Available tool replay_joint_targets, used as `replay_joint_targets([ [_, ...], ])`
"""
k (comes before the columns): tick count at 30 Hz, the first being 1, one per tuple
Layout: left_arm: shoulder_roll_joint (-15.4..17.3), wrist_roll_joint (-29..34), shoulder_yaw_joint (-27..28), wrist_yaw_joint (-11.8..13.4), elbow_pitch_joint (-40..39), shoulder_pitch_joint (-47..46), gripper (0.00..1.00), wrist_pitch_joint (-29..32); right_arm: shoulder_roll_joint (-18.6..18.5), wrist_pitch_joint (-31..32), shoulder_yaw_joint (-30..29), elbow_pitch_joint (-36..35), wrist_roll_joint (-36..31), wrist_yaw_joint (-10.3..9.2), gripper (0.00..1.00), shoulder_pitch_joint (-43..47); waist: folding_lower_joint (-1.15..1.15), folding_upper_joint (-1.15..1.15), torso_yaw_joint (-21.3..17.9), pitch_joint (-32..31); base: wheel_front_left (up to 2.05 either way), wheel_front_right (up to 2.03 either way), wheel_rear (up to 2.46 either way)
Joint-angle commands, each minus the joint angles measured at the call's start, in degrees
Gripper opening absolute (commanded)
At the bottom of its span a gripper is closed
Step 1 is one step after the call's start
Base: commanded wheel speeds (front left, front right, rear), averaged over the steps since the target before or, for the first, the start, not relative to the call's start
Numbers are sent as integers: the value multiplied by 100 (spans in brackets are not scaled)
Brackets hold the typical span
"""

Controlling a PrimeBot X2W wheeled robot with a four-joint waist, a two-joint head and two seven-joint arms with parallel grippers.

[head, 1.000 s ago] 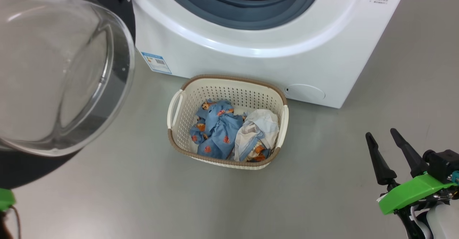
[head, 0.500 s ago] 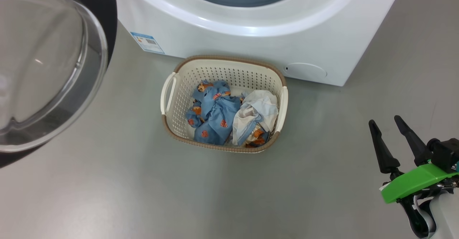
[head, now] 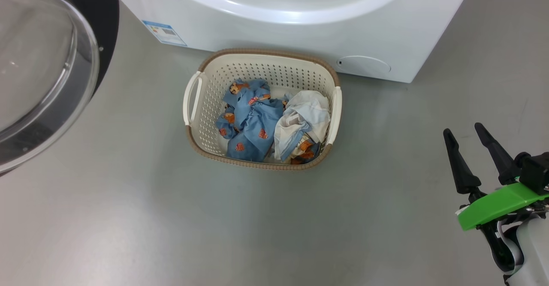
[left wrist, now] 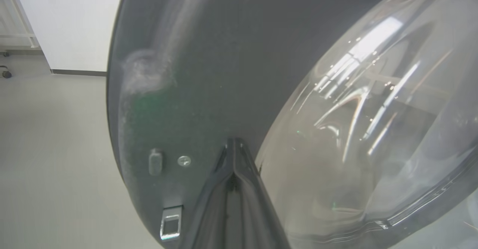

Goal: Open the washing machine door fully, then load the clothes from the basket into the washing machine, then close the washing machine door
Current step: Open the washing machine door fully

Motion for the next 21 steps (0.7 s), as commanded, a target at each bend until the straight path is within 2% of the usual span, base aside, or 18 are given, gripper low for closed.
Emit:
replay_joint_targets([
  [1, 518, 104, 162, -25, -74, -99, 0, -32, -52, -69, 127, -138, -35, 17, 100, -52, 0, 0, -7, 52, 0, 0, 0],
  [14, 664, 375, 394, -31, 240, -323, 0, -32, -88, -69, 169, -124, -30, 17, 100, -134, 0, 0, -59, 149, 0, 0, 0],
  [21, 462, 455, 440, -77, 119, -214, 0, -32, -30, -69, 168, -57, -16, 17, 100, -113, 0, 0, -46, -55, 0, 0, 0],
])
